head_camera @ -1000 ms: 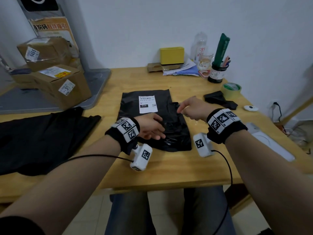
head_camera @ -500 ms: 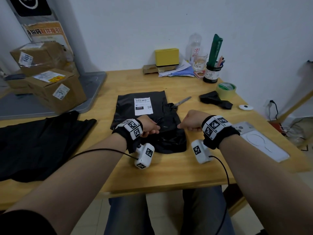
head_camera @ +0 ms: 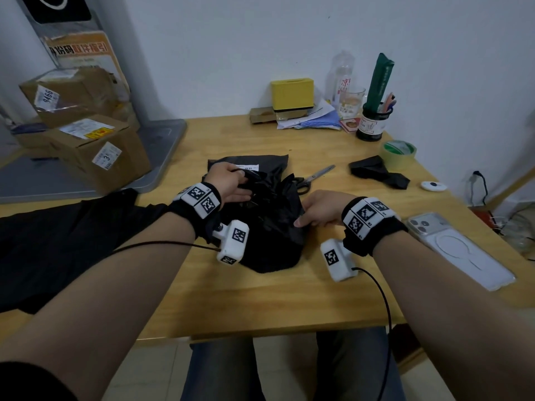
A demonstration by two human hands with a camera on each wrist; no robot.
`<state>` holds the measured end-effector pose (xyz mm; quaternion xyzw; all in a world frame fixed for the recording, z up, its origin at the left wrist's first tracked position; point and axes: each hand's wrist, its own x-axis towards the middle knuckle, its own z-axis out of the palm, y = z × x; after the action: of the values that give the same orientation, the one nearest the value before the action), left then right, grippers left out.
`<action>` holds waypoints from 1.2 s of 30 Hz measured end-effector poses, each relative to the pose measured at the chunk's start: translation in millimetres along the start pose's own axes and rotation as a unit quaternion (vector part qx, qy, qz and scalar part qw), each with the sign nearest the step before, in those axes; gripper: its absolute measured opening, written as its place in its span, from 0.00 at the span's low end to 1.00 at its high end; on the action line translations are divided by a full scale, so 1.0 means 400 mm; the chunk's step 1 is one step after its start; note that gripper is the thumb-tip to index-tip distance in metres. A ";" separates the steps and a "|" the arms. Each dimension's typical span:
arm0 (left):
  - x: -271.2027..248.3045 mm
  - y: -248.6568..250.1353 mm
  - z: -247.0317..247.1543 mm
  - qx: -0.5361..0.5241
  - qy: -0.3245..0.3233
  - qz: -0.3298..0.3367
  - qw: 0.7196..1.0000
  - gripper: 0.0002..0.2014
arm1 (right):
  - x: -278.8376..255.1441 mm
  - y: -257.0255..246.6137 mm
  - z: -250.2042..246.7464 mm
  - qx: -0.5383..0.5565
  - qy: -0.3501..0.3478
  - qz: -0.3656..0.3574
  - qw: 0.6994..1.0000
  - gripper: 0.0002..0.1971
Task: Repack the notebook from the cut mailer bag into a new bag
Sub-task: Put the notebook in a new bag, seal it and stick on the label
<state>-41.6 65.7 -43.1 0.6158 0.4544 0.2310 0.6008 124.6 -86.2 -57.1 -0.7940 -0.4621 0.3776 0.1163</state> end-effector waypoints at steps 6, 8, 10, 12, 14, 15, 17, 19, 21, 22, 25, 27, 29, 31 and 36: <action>0.038 0.019 -0.031 -0.031 0.050 0.004 0.998 0.20 | 0.005 0.029 -0.016 0.021 0.010 0.030 0.999 0.08; 0.044 0.016 -0.043 -0.038 0.044 -0.002 0.998 0.20 | 0.011 0.039 -0.019 0.043 0.021 0.038 0.998 0.08; 0.048 0.012 -0.050 -0.042 0.033 -0.006 0.999 0.18 | 0.016 0.044 -0.020 0.052 0.025 0.034 0.998 0.10; 0.050 0.010 -0.052 -0.038 0.025 -0.008 0.999 0.11 | 0.021 0.043 -0.021 0.055 0.024 0.027 0.998 0.10; 0.047 0.010 -0.053 -0.032 0.017 -0.013 0.999 0.07 | 0.025 0.038 -0.020 0.050 0.023 0.019 0.998 0.10; 0.045 0.009 -0.053 -0.025 0.012 -0.016 0.999 0.07 | 0.029 0.035 -0.020 0.047 0.024 0.016 0.998 0.10; 0.039 -0.005 -0.054 0.002 -0.004 -0.028 1.000 0.10 | 0.036 0.031 -0.021 0.046 0.028 0.016 0.998 0.10; 0.027 -0.024 -0.056 0.035 -0.027 -0.051 0.998 0.09 | 0.044 0.028 -0.022 0.050 0.031 0.018 0.998 0.11; 0.016 -0.043 -0.060 0.047 -0.038 -0.066 0.996 0.09 | 0.053 0.028 -0.024 0.058 0.033 0.021 0.998 0.10; 0.013 -0.050 -0.063 0.050 -0.037 -0.068 0.996 0.09 | 0.059 0.029 -0.025 0.065 0.033 0.022 0.997 0.10; 0.001 -0.051 -0.073 0.067 -0.028 -0.067 0.995 0.07 | 0.064 0.028 -0.034 0.081 0.032 0.022 0.996 0.13; -0.004 -0.049 -0.081 0.093 -0.015 -0.067 0.993 0.05 | 0.059 0.018 -0.041 0.103 0.044 0.013 0.994 0.17; -0.007 -0.047 -0.085 0.121 -0.009 -0.069 0.990 0.05 | 0.054 0.001 -0.047 0.176 0.086 -0.004 0.981 0.16; -0.015 -0.040 -0.084 0.145 -0.020 -0.082 0.986 0.06 | 0.050 -0.025 -0.053 0.267 0.154 -0.028 0.951 0.16; -0.026 -0.043 -0.074 0.200 -0.026 -0.105 0.974 0.30 | 0.024 -0.106 -0.051 0.404 0.198 -0.108 0.887 0.13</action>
<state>-76.1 70.5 -51.8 0.6783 0.5372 0.0551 0.4983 114.6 -51.9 -25.3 -0.6815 -0.3202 0.3519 0.5560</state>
